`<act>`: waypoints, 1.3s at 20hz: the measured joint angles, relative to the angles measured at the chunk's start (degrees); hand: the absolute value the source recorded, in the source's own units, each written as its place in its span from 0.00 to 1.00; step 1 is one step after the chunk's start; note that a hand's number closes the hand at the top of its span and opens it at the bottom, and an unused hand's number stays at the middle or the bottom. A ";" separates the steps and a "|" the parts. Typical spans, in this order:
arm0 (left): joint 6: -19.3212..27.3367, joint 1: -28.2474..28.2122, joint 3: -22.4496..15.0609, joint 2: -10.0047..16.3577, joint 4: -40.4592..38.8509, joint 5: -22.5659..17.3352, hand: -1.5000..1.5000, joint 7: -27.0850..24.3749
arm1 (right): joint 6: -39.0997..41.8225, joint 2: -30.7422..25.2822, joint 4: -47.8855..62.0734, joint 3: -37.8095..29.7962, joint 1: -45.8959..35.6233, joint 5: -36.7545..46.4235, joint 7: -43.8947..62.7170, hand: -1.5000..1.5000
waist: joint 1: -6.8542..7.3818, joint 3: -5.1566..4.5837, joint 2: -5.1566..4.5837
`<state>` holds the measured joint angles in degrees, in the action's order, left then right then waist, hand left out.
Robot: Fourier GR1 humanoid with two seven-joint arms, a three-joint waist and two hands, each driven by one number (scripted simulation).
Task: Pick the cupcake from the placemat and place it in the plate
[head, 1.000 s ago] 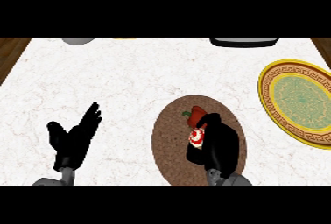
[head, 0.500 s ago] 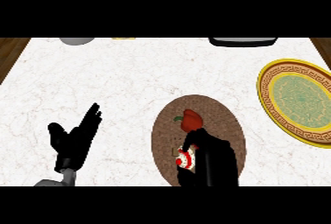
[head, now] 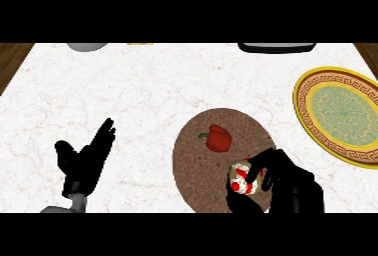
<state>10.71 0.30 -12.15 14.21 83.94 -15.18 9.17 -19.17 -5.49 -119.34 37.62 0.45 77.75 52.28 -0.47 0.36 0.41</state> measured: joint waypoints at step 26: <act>-1.54 1.13 0.62 -1.99 0.02 2.12 0.50 1.33 | -21.13 -22.39 45.16 -48.33 -15.53 -56.21 -47.31 1.00 | 1.59 0.10 -0.52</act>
<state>9.17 1.43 -11.53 12.21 83.95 -13.06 10.50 -40.30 -27.88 -74.18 -10.71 -15.08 21.54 4.97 1.13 0.46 -0.10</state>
